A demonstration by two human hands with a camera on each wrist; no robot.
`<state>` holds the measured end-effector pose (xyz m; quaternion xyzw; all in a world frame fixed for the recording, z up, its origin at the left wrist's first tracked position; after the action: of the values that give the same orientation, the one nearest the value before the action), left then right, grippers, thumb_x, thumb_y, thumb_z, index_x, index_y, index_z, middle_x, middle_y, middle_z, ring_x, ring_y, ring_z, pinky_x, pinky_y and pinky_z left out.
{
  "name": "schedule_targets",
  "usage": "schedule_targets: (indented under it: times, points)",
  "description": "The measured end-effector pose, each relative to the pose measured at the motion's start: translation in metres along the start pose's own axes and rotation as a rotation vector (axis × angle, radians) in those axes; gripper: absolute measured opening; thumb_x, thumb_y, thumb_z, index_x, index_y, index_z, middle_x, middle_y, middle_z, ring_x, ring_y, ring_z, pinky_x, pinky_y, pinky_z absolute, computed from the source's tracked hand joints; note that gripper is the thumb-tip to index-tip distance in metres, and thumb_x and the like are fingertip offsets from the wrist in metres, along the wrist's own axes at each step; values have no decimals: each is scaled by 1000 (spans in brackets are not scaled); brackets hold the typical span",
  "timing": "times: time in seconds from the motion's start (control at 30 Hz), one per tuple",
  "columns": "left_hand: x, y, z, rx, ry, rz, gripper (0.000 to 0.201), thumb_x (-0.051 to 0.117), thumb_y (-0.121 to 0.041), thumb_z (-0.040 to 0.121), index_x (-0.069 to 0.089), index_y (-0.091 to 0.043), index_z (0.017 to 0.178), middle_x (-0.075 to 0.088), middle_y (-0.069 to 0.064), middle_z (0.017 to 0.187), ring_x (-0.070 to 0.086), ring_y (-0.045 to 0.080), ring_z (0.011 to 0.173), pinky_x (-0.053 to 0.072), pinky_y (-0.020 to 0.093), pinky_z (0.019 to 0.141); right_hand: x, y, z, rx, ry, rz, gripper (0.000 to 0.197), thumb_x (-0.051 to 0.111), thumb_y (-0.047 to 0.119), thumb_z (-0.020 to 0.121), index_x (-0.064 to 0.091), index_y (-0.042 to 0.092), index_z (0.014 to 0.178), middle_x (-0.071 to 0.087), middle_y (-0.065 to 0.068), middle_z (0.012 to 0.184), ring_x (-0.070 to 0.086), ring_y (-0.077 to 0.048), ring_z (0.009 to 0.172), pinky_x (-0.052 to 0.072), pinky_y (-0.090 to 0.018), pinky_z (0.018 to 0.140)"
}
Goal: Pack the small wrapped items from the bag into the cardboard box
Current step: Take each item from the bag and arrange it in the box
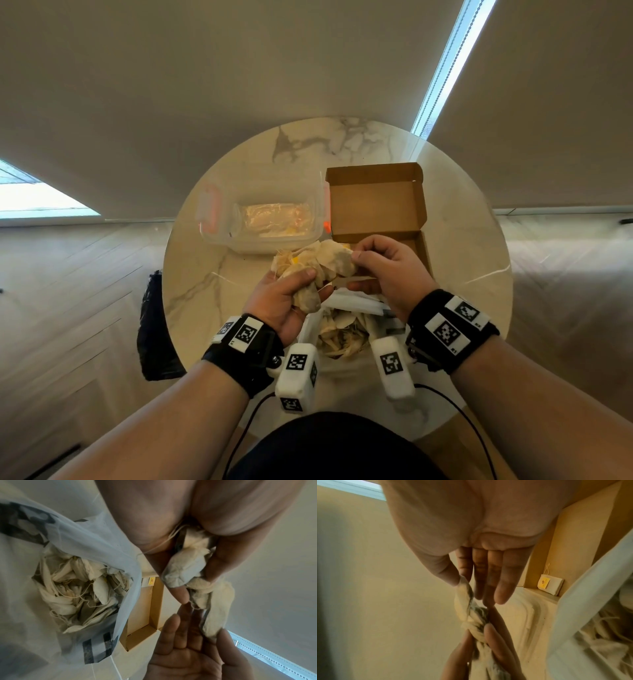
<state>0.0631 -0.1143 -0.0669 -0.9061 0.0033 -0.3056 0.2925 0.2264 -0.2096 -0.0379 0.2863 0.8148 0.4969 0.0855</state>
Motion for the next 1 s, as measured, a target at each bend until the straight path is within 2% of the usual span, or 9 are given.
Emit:
schedule_targets:
  times: [0.1, 0.23, 0.37, 0.47, 0.57, 0.67, 0.8, 0.93, 1.0]
  points:
    - [-4, 1, 3, 19, -48, -4, 36, 60, 11, 95, 61, -1, 129, 76, 20, 108, 77, 33, 93, 66, 46, 76, -3, 0, 3, 15, -64, 40, 6, 65, 7, 98, 69, 9, 95, 70, -6, 87, 66, -21, 75, 60, -33, 64]
    - [-18, -2, 8, 33, -157, 30, 35, 64, 11, 93, 63, 2, 126, 72, 24, 114, 75, 33, 94, 65, 42, 73, -18, -9, 12, -17, -224, 16, 12, 66, 5, 96, 69, 14, 104, 75, -2, 94, 71, -17, 80, 60, -31, 69]
    - [-42, -7, 10, 15, -251, 37, 38, 66, 10, 92, 61, 1, 129, 72, 25, 123, 77, 35, 98, 64, 41, 71, -34, -34, 40, 62, -344, -404, 28, 71, 7, 91, 67, 29, 108, 72, -5, 101, 73, -22, 85, 66, -38, 74]
    - [-56, -9, 8, 2, -273, 31, 45, 68, 9, 91, 58, 2, 135, 71, 27, 125, 76, 37, 102, 64, 41, 72, -33, -51, 64, 132, -355, -630, 29, 74, 12, 87, 65, 34, 105, 70, 1, 93, 70, -20, 84, 65, -42, 77]
    - [-62, -9, 8, -13, -271, 43, 45, 68, 8, 91, 58, 4, 134, 71, 27, 123, 76, 37, 100, 65, 40, 72, -26, -63, 83, 199, -358, -735, 20, 73, 14, 86, 65, 31, 94, 71, 1, 94, 68, -22, 87, 59, -35, 73]
    - [-67, -8, 11, -24, -272, 60, 49, 71, 7, 88, 59, 3, 136, 71, 27, 124, 75, 39, 106, 63, 41, 74, -22, -74, 96, 276, -321, -828, 14, 71, 13, 86, 68, 26, 85, 72, 0, 92, 68, -24, 88, 60, -36, 79]
    - [-73, -8, 13, -44, -258, 65, 48, 70, 7, 90, 59, 1, 136, 71, 27, 125, 73, 42, 110, 63, 43, 78, -19, -82, 99, 336, -233, -973, 8, 71, 21, 87, 67, 26, 83, 70, 1, 90, 62, -18, 80, 44, -26, 58]
    - [-72, -9, 14, -45, -207, 88, 41, 67, 9, 92, 60, 4, 132, 76, 23, 113, 76, 38, 103, 64, 46, 81, -19, -87, 100, 343, -207, -1095, 4, 71, 29, 89, 72, 28, 86, 71, -1, 90, 66, -22, 83, 52, -29, 66]
    - [-69, -9, 14, -41, -198, 101, 37, 65, 9, 93, 61, 5, 129, 78, 20, 105, 77, 35, 97, 65, 46, 82, -17, -90, 100, 352, -169, -1126, 6, 70, 30, 92, 75, 28, 92, 73, -3, 93, 67, -23, 83, 52, -28, 65]
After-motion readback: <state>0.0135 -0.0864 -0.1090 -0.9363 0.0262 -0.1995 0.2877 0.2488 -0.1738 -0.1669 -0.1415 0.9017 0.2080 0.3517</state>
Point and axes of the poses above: each hand's wrist, its own z-axis towards the middle knuckle, its own x-axis out of the palm, y = z × x, the point moved 3 cm from there along z, towards the middle knuckle
